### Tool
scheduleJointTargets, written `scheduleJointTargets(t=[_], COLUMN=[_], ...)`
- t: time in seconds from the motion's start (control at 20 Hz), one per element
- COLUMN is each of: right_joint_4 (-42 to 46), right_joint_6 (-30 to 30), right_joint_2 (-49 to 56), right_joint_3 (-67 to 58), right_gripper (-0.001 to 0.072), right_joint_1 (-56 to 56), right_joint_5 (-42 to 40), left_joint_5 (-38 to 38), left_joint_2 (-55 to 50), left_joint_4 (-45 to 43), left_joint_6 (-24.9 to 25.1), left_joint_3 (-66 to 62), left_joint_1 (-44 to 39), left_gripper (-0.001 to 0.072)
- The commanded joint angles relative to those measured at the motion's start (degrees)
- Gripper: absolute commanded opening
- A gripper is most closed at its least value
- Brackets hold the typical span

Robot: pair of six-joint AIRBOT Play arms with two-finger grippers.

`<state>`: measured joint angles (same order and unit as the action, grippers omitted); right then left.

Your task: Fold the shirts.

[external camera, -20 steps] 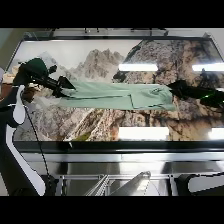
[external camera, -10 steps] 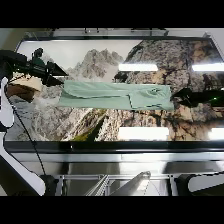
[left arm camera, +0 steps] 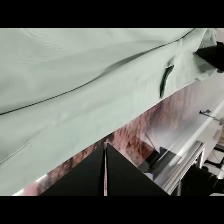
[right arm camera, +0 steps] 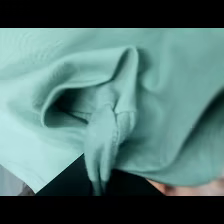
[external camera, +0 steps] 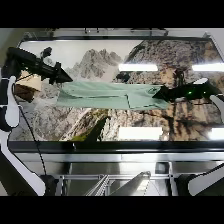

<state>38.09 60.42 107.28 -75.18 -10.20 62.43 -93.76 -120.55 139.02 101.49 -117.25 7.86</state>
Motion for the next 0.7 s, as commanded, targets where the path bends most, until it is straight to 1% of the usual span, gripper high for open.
scheduleJointTargets(t=[0.0,0.2,0.4,0.55,0.65], right_joint_4=[-1.05,-1.07,-1.07,-1.07,-1.09], right_joint_6=[0.07,0.04,-0.81,-2.12,-2.14], right_joint_2=[0.74,-2.16,-6.40,-9.57,-11.34], right_joint_3=[-2.84,-3.69,-3.72,-3.76,-4.39], right_gripper=[0.0027,0.0026,0.0027,0.0026,0.0026], right_joint_1=[1.49,-2.40,-8.83,-13.97,-17.00], right_joint_5=[1.88,5.64,11.37,16.17,18.97], left_joint_5=[3.52,11.93,16.06,20.31,21.73], left_joint_2=[-3.10,-8.31,-11.15,-11.34,-11.34], left_joint_4=[-1.55,-1.60,-1.51,-0.96,-0.83], left_joint_6=[-0.02,-0.33,-4.55,-8.11,-9.14], left_joint_3=[-0.02,-0.02,-0.04,-0.04,-0.04], left_joint_1=[-6.91,-17.22,-24.52,-29.07,-31.98], left_gripper=[0.0004,0.0003,0.0003,0.0004,0.0004])
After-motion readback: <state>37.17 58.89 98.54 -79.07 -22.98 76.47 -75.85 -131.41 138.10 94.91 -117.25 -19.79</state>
